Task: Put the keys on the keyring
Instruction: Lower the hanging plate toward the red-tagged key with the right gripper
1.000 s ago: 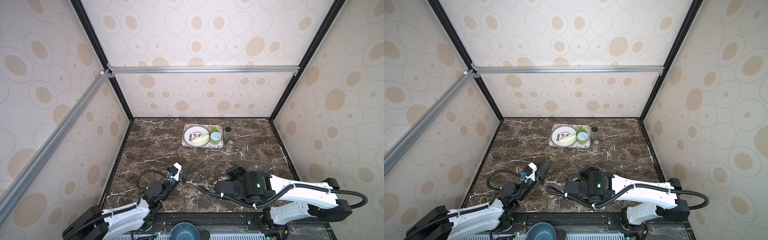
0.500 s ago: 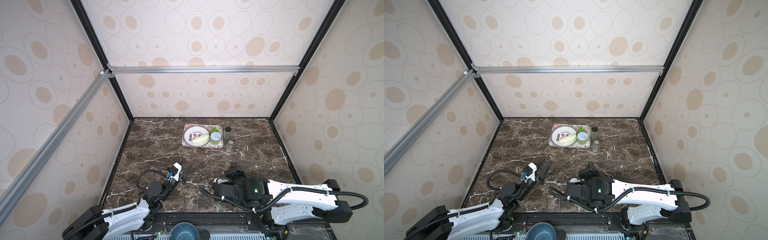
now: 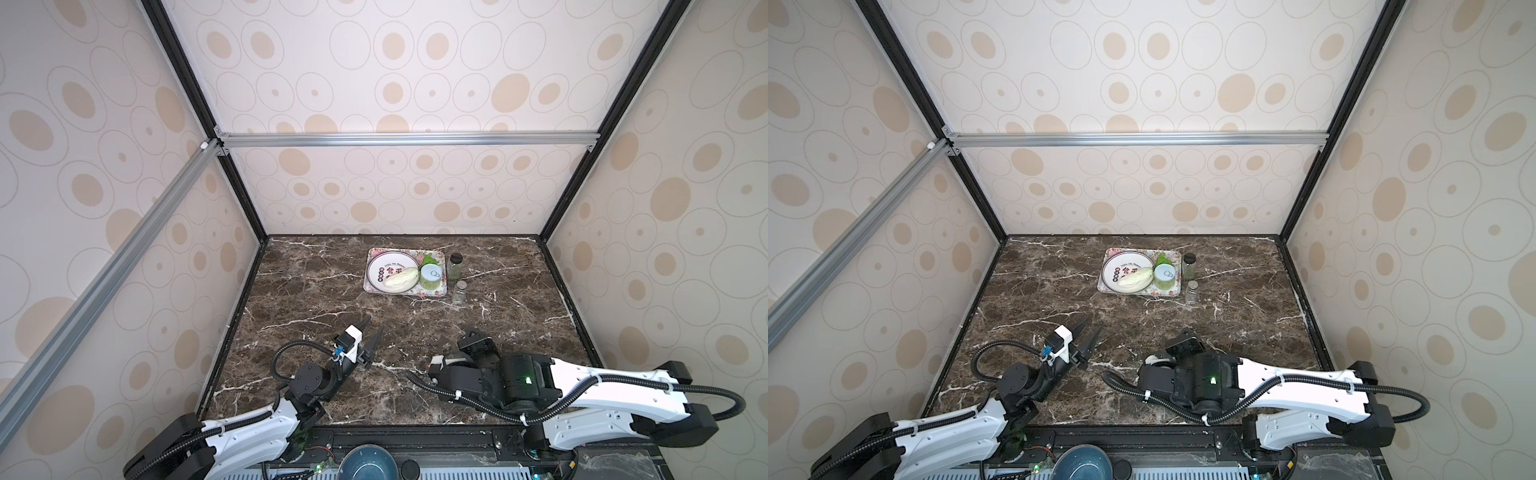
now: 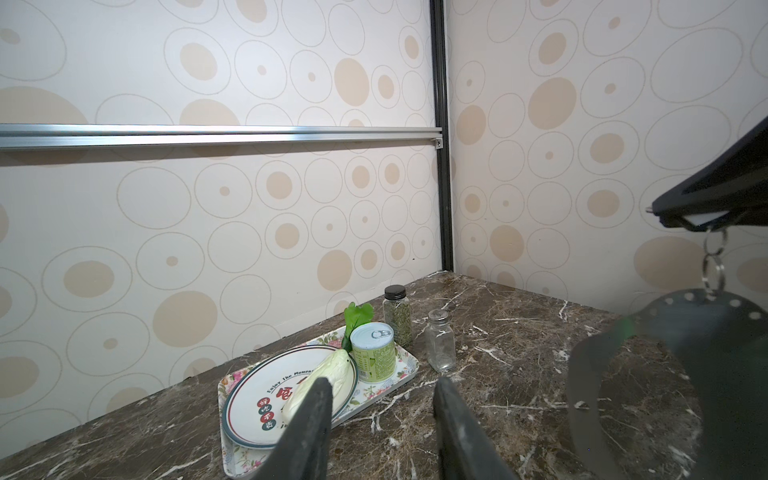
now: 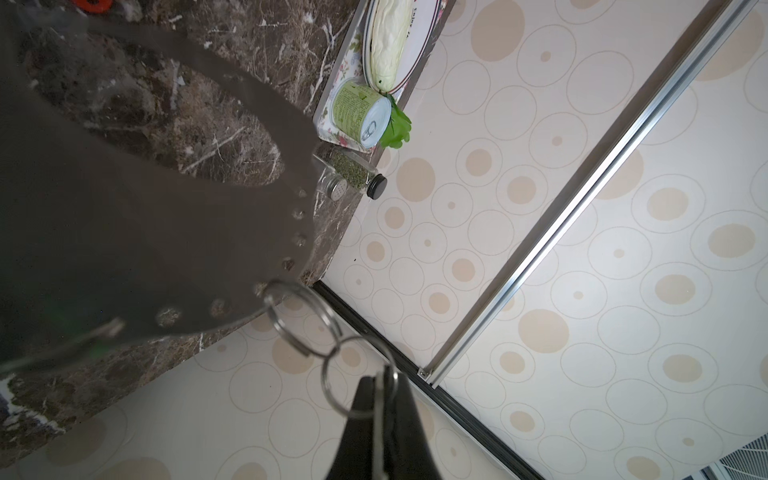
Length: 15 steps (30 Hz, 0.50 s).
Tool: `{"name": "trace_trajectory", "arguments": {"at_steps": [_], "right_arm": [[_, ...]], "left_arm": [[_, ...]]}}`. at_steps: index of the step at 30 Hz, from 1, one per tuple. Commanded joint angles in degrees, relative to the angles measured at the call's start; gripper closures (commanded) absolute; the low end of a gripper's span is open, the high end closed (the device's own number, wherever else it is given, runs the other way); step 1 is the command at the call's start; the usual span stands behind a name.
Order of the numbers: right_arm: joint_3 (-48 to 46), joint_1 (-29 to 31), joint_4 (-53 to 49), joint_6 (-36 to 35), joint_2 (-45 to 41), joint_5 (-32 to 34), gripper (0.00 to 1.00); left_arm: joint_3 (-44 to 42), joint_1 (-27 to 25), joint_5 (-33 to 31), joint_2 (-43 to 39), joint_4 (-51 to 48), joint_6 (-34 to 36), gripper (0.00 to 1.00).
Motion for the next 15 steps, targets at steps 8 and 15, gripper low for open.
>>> {"name": "trace_trajectory", "arguments": {"at_steps": [8,15], "right_arm": [[-0.29,0.27,1.69,1.27,-3.33,1.22,1.0],[5.62,0.2,-0.98,11.73,-1.44,-1.06,1.0]], "left_arm": [[-0.03,0.14,0.03,-0.44,0.48,0.45,0.6],[-0.12,0.11,-0.24,-0.58,0.57,0.36,0.6]]}}
